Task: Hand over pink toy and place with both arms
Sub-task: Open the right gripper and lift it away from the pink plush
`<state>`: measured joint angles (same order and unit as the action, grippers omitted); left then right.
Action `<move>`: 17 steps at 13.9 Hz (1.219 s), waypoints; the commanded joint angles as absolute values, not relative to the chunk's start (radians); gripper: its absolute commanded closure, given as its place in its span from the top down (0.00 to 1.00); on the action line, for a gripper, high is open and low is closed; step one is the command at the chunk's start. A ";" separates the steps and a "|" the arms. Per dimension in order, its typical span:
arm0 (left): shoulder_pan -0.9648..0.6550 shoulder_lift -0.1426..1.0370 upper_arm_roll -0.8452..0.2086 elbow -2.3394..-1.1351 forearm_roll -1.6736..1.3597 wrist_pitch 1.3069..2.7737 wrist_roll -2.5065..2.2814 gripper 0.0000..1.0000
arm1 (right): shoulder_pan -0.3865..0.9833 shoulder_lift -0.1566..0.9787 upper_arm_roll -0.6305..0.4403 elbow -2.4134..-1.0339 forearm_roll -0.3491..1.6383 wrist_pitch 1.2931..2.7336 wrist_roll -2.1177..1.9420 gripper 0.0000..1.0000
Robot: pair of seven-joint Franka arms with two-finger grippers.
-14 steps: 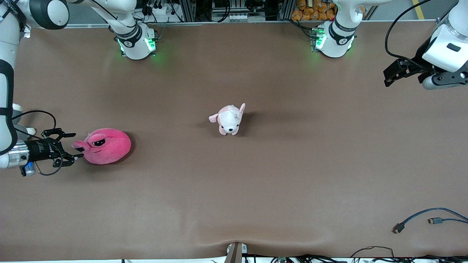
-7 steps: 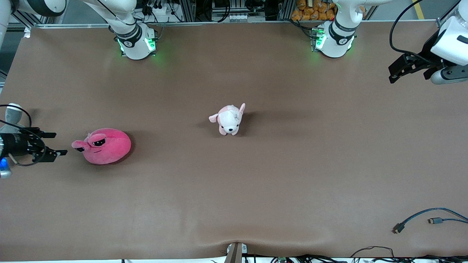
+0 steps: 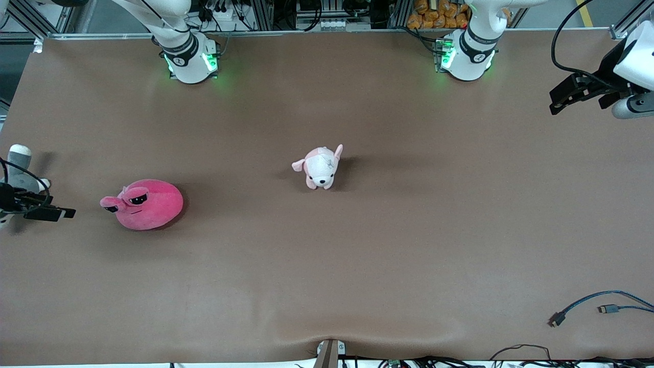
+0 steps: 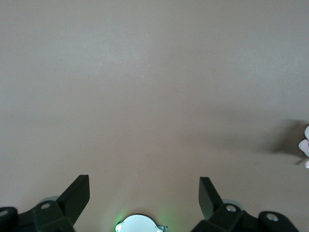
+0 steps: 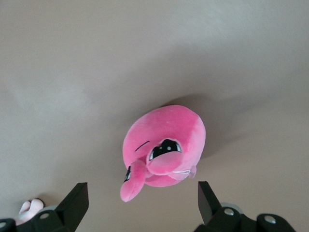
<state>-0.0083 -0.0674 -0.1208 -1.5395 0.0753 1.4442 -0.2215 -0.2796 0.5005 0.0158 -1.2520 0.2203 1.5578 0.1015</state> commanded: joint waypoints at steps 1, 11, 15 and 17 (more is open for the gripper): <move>-0.006 -0.051 -0.117 -1.508 0.058 1.416 -0.207 1.00 | -0.244 0.393 0.018 -1.337 0.184 1.591 0.068 1.00; -0.005 -0.074 -0.117 -1.542 0.057 1.397 -0.206 1.00 | -0.037 -0.004 0.012 -1.594 0.003 1.649 0.000 1.00; -0.005 -0.090 -0.118 -1.566 0.057 1.397 -0.207 1.00 | -0.041 -0.064 -0.023 -1.592 0.002 1.525 -0.074 1.00; -0.006 -0.084 -0.118 -1.554 0.061 1.397 -0.206 1.00 | -0.041 -0.064 -0.020 -1.589 0.003 1.485 -0.057 1.00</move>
